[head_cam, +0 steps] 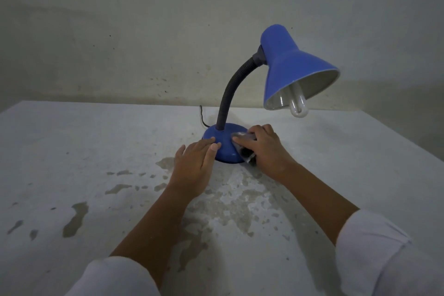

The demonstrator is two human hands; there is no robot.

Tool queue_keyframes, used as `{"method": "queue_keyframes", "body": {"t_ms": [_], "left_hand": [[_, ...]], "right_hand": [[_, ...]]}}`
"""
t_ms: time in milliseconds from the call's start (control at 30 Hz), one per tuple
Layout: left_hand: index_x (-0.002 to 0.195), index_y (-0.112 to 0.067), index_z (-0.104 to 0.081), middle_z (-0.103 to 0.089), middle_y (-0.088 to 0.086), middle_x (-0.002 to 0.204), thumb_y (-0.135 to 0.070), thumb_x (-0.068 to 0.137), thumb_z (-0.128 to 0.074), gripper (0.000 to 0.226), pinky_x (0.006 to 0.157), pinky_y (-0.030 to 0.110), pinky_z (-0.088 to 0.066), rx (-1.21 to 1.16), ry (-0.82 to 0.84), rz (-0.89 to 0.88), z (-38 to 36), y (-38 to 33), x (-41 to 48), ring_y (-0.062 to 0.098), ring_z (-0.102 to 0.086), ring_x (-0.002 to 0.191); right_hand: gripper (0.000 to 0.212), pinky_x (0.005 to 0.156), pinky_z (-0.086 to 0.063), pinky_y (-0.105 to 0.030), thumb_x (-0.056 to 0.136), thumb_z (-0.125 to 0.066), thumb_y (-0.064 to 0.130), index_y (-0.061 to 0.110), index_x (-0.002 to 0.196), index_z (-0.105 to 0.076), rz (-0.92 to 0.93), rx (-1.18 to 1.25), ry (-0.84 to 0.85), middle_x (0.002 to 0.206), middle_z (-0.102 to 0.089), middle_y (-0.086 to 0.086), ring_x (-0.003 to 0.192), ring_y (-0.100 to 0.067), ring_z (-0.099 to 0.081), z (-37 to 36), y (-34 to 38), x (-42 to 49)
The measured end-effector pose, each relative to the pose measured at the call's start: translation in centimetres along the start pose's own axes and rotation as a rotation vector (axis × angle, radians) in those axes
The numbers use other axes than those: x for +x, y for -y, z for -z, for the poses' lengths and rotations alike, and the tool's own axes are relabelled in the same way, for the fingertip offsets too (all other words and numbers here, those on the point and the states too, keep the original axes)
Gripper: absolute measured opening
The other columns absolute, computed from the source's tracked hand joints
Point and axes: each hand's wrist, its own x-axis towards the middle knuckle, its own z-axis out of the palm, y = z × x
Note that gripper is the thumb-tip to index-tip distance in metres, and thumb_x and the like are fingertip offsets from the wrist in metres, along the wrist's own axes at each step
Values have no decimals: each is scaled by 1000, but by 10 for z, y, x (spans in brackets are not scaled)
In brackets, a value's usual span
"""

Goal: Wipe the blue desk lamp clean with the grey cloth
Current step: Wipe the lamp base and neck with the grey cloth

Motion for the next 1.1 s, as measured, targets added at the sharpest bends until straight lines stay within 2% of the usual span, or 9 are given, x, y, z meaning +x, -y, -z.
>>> {"method": "queue_keyframes", "body": {"t_ms": [100, 167, 267, 400, 500, 567, 733, 967, 1100], "left_hand": [[128, -27, -54, -47, -8, 143, -45, 90, -12, 60, 117, 46, -15, -8, 4, 8, 0, -1, -1, 10, -37, 135], [128, -28, -54, -47, -8, 143, -46, 88, -11, 62, 118, 45, -14, -14, -2, 12, 1, -2, -1, 10, -36, 135], [129, -27, -53, -46, -8, 143, -47, 88, -10, 63, 118, 44, -13, -7, 5, 11, 1, -2, -2, 10, -36, 135], [129, -27, -54, -46, -7, 144, -46, 88, -10, 63, 119, 43, -12, -9, 4, 11, 1, -2, -2, 11, -36, 135], [129, -26, -54, -47, -7, 143, -45, 90, -11, 60, 118, 43, -13, -11, 0, 3, 1, -1, -1, 11, -37, 134], [129, -27, -54, -47, -7, 143, -45, 90, -11, 61, 118, 43, -14, -3, 5, 4, 0, -1, 0, 11, -37, 134], [127, -28, -55, -48, -7, 142, -48, 89, -13, 61, 116, 46, -19, -30, 3, -1, 0, 2, 1, 12, -40, 132], [127, -26, -55, -49, -6, 141, -48, 90, -13, 61, 114, 47, -23, -17, 10, -15, -1, 1, 2, 13, -41, 132], [128, -26, -55, -49, -5, 142, -48, 90, -13, 61, 114, 48, -23, -14, 8, -12, -1, 1, 2, 14, -41, 132]], "right_hand": [[42, 95, -36, -40, 86, -37, 32, 26, 122, -58, 19, 9, 68, 124, -43, -13, 115, -30, -36, 7, -4, -6], [36, 96, -39, -41, 89, -50, 21, 27, 123, -58, -16, 52, 51, 124, -45, -13, 115, -30, -38, 15, -3, -11], [50, 90, -41, -38, 79, -68, 10, 27, 125, -59, 73, -54, 35, 119, -52, -12, 110, -32, -45, 17, -12, -15], [43, 78, -48, -47, 71, -65, -4, 18, 107, -70, 4, 38, -33, 100, -59, -15, 94, -36, -50, 24, -26, -11], [51, 93, -44, -41, 78, -54, -5, 18, 124, -60, -170, 102, -107, 121, -52, -16, 106, -36, -45, 22, -28, -2], [52, 97, -42, -41, 81, -53, -1, 20, 129, -54, -218, 71, -29, 134, -47, -13, 114, -36, -41, 15, -22, 4], [34, 78, -39, -35, 88, -54, 12, 20, 121, -57, -247, -117, -6, 118, -57, -8, 106, -31, -44, 0, 2, 5], [42, 83, -40, -34, 86, -57, 12, 17, 127, -50, -218, -202, -4, 126, -52, -7, 113, -28, -43, 2, 21, -18], [49, 67, -50, -35, 55, -84, 13, 19, 101, -70, -60, -169, -69, 110, -68, -2, 88, -28, -58, 9, 26, -30]]}}
